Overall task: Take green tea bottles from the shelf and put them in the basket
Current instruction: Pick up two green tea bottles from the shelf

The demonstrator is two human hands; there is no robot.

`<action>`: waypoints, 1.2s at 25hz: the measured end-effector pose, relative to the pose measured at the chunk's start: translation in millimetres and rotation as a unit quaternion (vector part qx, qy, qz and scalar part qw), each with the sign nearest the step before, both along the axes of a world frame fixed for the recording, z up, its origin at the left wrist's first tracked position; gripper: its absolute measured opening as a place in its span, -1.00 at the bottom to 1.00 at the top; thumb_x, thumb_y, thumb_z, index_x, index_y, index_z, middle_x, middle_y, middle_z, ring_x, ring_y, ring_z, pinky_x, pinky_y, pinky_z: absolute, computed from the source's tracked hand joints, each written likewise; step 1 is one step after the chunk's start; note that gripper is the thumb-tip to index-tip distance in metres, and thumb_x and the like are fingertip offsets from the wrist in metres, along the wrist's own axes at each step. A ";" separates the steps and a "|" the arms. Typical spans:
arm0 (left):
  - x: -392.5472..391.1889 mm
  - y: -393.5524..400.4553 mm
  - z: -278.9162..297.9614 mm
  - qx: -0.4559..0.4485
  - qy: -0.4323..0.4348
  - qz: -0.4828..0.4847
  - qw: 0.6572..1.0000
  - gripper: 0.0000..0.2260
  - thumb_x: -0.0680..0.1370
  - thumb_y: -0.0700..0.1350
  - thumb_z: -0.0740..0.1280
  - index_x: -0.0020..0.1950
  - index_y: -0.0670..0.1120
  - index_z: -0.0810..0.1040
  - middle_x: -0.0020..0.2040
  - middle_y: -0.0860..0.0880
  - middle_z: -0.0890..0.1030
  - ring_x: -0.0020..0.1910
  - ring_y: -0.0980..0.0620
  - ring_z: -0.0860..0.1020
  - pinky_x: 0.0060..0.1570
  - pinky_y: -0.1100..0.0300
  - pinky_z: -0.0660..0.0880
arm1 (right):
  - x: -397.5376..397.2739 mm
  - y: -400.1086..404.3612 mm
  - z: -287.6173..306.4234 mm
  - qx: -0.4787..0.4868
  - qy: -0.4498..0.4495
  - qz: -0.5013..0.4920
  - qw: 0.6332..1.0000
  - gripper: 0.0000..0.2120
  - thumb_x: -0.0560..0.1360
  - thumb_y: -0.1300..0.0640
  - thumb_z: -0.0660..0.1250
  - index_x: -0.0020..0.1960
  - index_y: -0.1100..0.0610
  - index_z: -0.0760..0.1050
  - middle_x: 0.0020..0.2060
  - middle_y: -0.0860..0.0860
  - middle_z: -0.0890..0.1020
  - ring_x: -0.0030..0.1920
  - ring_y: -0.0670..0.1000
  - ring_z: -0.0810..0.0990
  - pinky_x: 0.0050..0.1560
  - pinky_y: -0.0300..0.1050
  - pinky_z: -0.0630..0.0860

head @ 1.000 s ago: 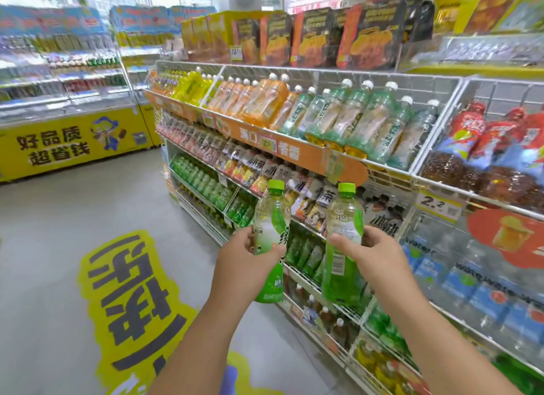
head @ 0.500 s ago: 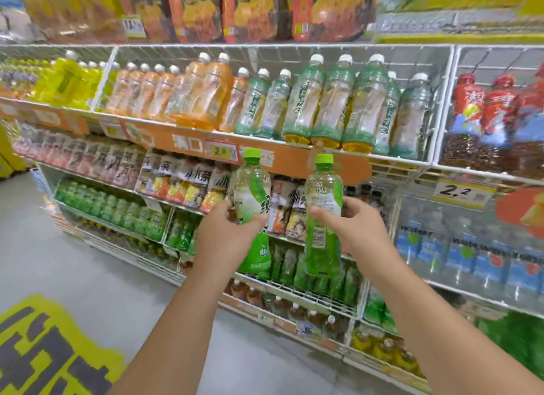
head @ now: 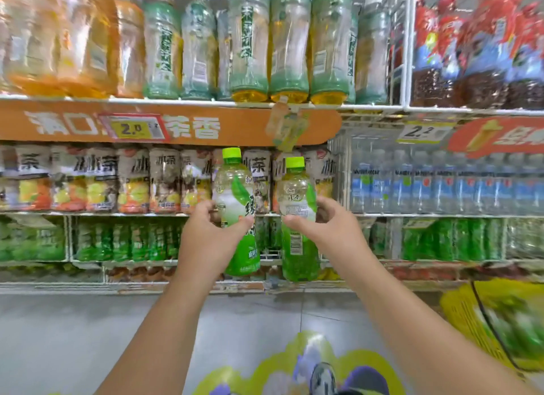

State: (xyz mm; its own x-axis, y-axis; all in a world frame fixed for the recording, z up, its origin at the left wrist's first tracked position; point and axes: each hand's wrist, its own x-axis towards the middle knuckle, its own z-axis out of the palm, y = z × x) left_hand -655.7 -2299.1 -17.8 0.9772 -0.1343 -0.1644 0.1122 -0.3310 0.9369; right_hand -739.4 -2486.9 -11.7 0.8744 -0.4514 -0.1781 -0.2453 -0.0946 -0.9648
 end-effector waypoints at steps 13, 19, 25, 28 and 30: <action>-22.8 -65.6 -236.7 0.048 0.154 -0.026 0.987 -0.61 0.38 -0.01 0.61 0.11 0.20 0.54 -0.02 0.15 0.67 -0.07 0.15 0.68 -0.02 0.02 0.64 | -10.5 -44.7 -235.3 0.068 0.106 -0.066 0.990 -0.69 0.40 0.20 0.61 0.10 0.05 0.63 -0.08 -0.14 0.75 -0.04 -0.20 0.70 -0.05 -0.38 0.56; 11.8 -93.9 -341.4 0.080 0.116 -0.015 0.990 -0.58 0.38 -0.07 0.62 0.16 0.05 0.54 -0.08 0.13 0.64 -0.20 0.39 0.58 -0.18 0.47 0.46 | 11.8 -71.6 -337.7 0.068 0.127 -0.086 0.986 -0.66 0.41 0.22 0.59 0.15 0.14 0.63 -0.04 -0.02 0.76 -0.06 -0.16 0.70 -0.06 -0.35 0.56; 54.3 -114.9 -421.3 0.092 0.100 -0.006 0.991 -0.51 0.35 0.03 0.63 0.20 0.09 0.52 -0.08 0.12 0.69 -0.15 0.24 0.66 0.01 0.13 0.60 | 47.9 -102.7 -408.7 0.036 0.125 -0.084 0.988 -0.69 0.38 0.13 0.61 0.08 0.09 0.65 -0.10 -0.07 0.76 -0.07 -0.13 0.72 0.02 -0.18 0.63; 77.5 -129.1 -449.5 0.119 0.067 0.009 0.991 -0.54 0.34 0.05 0.62 0.12 0.11 0.48 -0.10 0.13 0.65 -0.11 0.19 0.63 -0.01 0.14 0.55 | 69.6 -116.0 -435.9 0.018 0.128 -0.088 0.988 -0.75 0.38 0.09 0.61 0.01 0.05 0.64 -0.13 -0.07 0.76 -0.10 -0.12 0.73 -0.02 -0.17 0.64; 94.0 -136.5 -460.7 0.126 0.050 0.019 0.991 -0.57 0.36 0.06 0.61 0.11 0.09 0.50 -0.13 0.14 0.61 -0.14 0.18 0.61 -0.10 0.17 0.53 | 88.6 -122.3 -447.6 0.009 0.124 -0.088 0.988 -0.79 0.38 0.08 0.61 -0.06 0.01 0.62 -0.18 -0.10 0.75 -0.16 -0.16 0.72 -0.11 -0.24 0.62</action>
State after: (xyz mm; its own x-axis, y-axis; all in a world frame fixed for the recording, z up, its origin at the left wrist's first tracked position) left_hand -561.7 -2435.6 -478.5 0.9578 -0.0406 -0.2846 0.2170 -0.5471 0.8085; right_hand -650.8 -2609.2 -459.2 0.7106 -0.5873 -0.3874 -0.4862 -0.0118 -0.8738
